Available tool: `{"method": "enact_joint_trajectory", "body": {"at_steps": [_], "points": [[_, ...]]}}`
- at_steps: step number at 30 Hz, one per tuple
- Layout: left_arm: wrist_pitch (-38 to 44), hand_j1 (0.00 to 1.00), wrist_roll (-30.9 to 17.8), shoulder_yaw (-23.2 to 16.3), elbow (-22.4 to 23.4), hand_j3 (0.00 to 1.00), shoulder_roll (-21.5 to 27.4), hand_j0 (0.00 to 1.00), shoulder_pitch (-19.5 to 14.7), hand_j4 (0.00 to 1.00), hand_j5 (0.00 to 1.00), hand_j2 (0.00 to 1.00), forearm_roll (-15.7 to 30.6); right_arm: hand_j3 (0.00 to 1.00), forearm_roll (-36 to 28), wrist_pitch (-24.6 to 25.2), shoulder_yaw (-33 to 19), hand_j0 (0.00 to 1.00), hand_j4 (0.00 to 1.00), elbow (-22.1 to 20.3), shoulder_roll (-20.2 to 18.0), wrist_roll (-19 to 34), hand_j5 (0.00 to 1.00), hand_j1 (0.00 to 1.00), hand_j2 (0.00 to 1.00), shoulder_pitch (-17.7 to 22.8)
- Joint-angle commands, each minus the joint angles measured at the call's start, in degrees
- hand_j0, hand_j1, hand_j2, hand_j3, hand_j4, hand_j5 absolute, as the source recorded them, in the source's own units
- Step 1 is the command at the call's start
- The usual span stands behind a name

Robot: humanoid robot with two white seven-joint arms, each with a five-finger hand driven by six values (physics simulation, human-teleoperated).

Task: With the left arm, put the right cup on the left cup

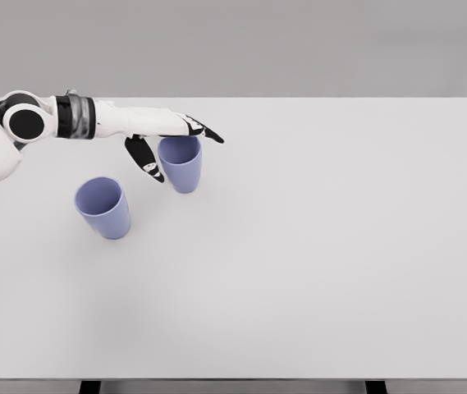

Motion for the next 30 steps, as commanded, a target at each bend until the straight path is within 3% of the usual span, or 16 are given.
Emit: {"method": "enact_joint_trajectory", "body": {"at_steps": [1, 12, 13, 15, 17, 21, 30], "points": [[0.1, 1.00, 0.0, 0.2, 0.1, 1.00, -0.1, 1.00, 0.0, 1.00, 1.00, 1.00, 0.4, 1.00, 0.1, 0.0, 0.0, 1.00, 1.00, 0.0, 0.0, 0.0, 1.00, 1.00, 1.00, 0.0], [0.1, 1.00, 0.0, 0.0, 0.1, 1.00, -0.1, 1.00, 0.8, 1.00, 1.00, 1.00, 0.2, 1.00, 0.1, 0.0, 0.0, 1.00, 1.00, 0.0, 0.0, 0.0, 1.00, 1.00, 1.00, 0.0], [0.1, 0.99, 0.0, 0.0, 0.3, 0.99, -0.1, 0.99, 0.8, 0.99, 0.99, 0.99, 0.2, 1.00, 0.1, 0.0, 0.0, 1.00, 1.00, 0.0, 0.0, 0.0, 1.00, 1.00, 1.00, 0.0], [0.1, 0.72, 0.0, 0.2, 0.3, 0.72, -0.1, 0.72, 0.8, 0.72, 0.72, 0.72, 0.5, 1.00, 0.1, 0.0, 0.0, 1.00, 1.00, 0.0, 0.0, 0.0, 1.00, 1.00, 1.00, 0.0], [0.1, 0.68, 0.0, 0.3, 0.3, 0.68, -0.1, 0.68, 0.8, 0.68, 0.68, 0.68, 0.8, 1.00, 0.1, 0.0, 0.0, 1.00, 1.00, 0.0, 0.0, 0.0, 1.00, 1.00, 1.00, 0.0], [0.1, 0.62, 0.0, 0.3, 0.3, 0.62, 0.2, 0.62, 0.9, 0.62, 0.62, 0.62, 1.7, 1.00, 0.1, 0.0, 0.0, 1.00, 1.00, 0.0, 0.0, 0.0, 1.00, 1.00, 1.00, 0.0], [0.1, 0.59, 0.0, 0.2, -0.5, 0.59, 0.6, 0.59, 0.4, 0.59, 0.59, 0.59, 1.8, 1.00, 0.1, 0.0, 0.0, 1.00, 1.00, 0.0, 0.0, 0.0, 1.00, 1.00, 1.00, 0.0]]}}
